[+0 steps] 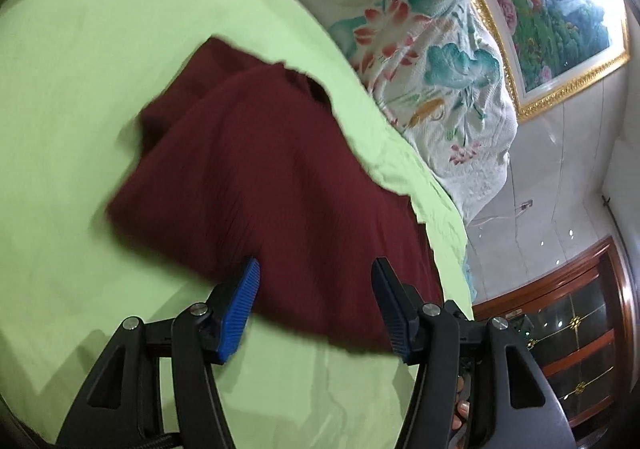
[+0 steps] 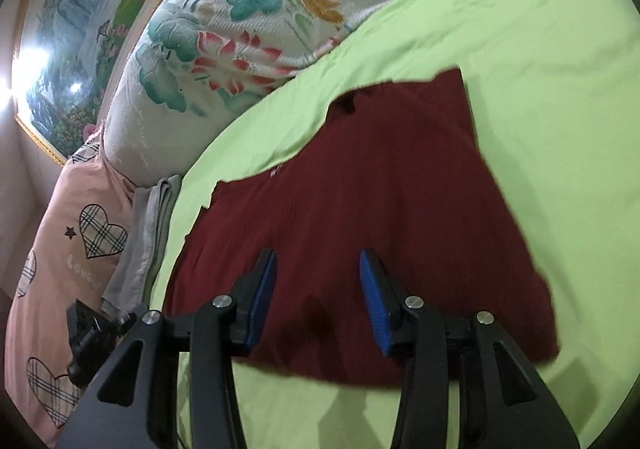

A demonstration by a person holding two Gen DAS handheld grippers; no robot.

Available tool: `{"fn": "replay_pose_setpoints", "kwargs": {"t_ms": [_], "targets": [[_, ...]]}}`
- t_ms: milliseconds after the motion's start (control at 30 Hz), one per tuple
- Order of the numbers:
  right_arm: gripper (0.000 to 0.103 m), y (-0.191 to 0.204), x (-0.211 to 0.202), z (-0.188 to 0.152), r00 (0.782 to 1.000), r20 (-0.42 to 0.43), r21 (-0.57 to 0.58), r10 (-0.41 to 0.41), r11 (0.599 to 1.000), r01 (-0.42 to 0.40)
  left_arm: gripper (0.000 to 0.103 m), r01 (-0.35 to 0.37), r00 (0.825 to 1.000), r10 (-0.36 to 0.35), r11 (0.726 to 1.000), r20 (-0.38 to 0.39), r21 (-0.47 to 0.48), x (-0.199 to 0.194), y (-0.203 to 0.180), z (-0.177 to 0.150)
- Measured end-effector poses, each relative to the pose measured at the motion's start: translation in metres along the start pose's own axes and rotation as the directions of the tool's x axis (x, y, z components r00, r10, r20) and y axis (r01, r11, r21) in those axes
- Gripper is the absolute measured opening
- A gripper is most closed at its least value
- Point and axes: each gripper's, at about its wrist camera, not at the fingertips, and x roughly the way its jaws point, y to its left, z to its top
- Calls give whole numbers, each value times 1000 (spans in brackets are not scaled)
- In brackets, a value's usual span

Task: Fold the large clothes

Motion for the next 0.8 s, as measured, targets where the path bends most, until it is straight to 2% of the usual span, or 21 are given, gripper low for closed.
{"fn": "replay_pose_setpoints", "kwargs": {"t_ms": [100, 200, 333, 500, 533, 600, 633, 667, 800], "targets": [[44, 3, -3, -13, 1000, -8, 4, 9, 1000, -9, 63, -16, 1000, 15, 999, -12, -44, -5, 16, -19], [44, 8, -3, -22, 999, -28, 4, 20, 1000, -20, 63, -37, 999, 36, 995, -8, -89, -6, 31, -23], [45, 16, -3, -29, 998, -49, -3, 31, 1000, -31, 63, -4, 1000, 6, 982, 9, -187, 2, 48, -14], [45, 23, -7, -31, 998, -51, -12, 44, 999, -44, 62, -33, 996, 50, 973, 72, -227, 12, 52, 9], [45, 24, -8, -31, 998, -48, -14, 44, 999, -45, 56, -35, 995, 56, 971, 85, -236, 14, 52, 15], [45, 26, -10, -31, 998, -44, -18, 48, 999, -49, 37, -57, 991, 84, 970, 105, -235, 14, 54, 24], [45, 26, -11, -30, 998, -42, -20, 51, 998, -52, 13, -60, 991, 87, 970, 105, -235, 14, 57, 27], [45, 27, -12, -30, 998, -40, -21, 53, 998, -54, 7, -57, 991, 85, 970, 107, -237, 13, 59, 30], [45, 25, -13, -27, 998, -32, -15, 62, 998, -63, 7, -63, 983, 101, 970, 153, -233, -2, 67, 36]]}}
